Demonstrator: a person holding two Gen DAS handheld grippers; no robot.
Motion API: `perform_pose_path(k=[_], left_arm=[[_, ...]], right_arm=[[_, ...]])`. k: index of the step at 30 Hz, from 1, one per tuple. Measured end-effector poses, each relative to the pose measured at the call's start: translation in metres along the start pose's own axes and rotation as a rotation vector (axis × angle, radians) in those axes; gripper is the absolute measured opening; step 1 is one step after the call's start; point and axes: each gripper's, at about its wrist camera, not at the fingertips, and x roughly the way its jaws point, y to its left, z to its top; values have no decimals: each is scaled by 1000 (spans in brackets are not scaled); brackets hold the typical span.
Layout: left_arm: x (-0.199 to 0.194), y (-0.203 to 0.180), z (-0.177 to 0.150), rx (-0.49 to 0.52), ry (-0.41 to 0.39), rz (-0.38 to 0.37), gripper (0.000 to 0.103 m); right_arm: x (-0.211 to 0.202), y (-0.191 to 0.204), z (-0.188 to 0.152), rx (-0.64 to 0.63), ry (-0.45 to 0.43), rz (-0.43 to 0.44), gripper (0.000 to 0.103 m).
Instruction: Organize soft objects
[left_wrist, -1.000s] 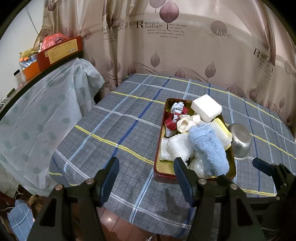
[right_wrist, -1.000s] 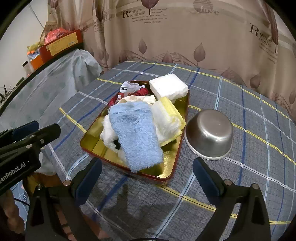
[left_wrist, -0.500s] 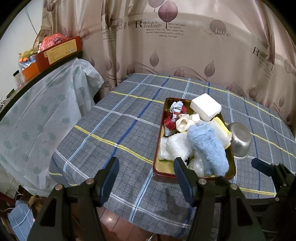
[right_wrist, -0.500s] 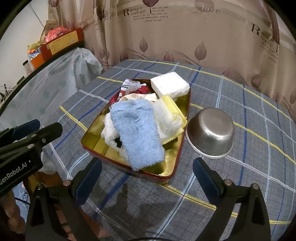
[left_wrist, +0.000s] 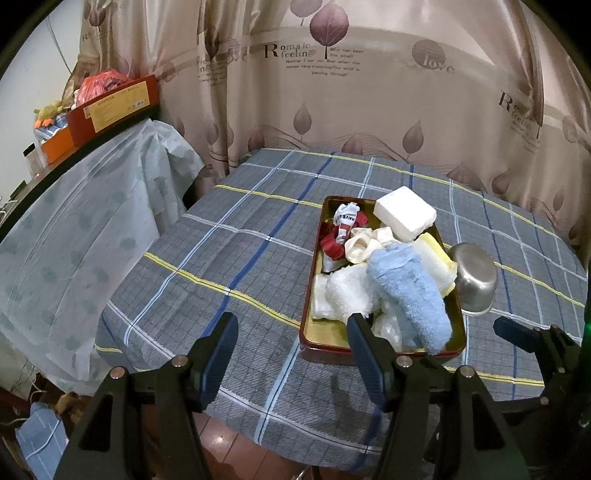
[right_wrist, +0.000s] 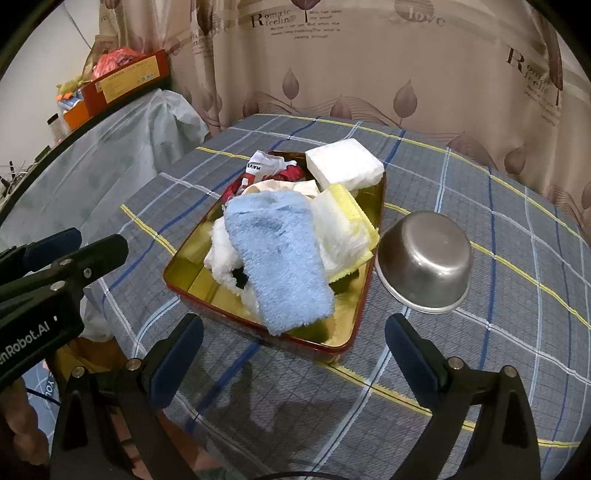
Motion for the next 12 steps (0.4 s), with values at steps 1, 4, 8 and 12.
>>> perform_pose_path(k=[1,4,8,12], left_arm=[[0,0,0,3,1,-2,63],[0,-2,1,12,3,-6,63],[0,-3,0,21,2,-13,63],[0,-4,1,28,5,-11,63]], right_arm=[[0,0,0,0,0,0,98],[1,1,-1,-3,3,3,98],[3,0,0,-3,7,4,98],[4,0,-1,-2,6,1,98]])
